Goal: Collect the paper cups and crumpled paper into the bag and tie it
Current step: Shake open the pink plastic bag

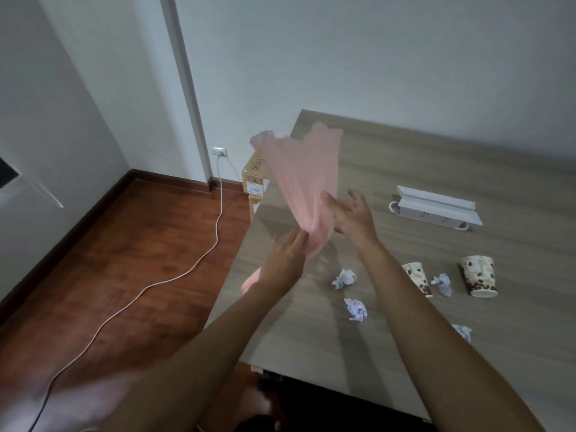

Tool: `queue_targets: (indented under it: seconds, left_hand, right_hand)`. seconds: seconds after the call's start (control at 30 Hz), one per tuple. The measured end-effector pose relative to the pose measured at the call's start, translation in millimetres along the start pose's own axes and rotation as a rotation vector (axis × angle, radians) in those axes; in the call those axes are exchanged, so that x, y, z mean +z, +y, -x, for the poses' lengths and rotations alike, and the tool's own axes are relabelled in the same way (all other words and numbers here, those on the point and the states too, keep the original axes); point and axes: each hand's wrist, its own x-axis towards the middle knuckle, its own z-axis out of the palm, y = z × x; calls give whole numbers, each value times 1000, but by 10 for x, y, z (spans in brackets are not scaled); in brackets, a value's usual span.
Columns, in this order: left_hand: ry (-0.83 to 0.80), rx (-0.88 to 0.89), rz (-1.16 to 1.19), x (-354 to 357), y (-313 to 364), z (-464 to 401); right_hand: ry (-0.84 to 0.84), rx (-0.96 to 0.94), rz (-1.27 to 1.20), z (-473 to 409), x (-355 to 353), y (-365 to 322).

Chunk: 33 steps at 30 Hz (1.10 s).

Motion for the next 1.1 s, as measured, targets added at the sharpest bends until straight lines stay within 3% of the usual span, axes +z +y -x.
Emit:
queue_targets:
  seconds: [0.1,0.2,0.43,0.53,0.63,0.7,0.97,1.1]
  left_hand:
    - [1,96,-14,10,-85,62]
    - [-33,60,11,63,-199,163]
    - [-204,-313,117,-94,-351,187]
    - [-86,-335,214,-336,-365,8]
    - [116,-496,470,-680,-229,-348]
    - [144,-590,618,-978,-61,-651]
    - [-143,-650,464,-1705,401,-1282]
    - [-148,-590,519,-1730,396,-1285]
  right_hand:
    - [37,-65,60,-35,7,-140]
    - [52,-131,126,1,36,-122]
    - [103,-271,145,209,26,-35]
    - [127,-272,147,302,56,5]
    - [122,-322,165,401,100,15]
    - [112,-383,201,458,143,11]
    - [167,-609,378,602,318,-49]
    - [83,-552,404,667,266,-96]
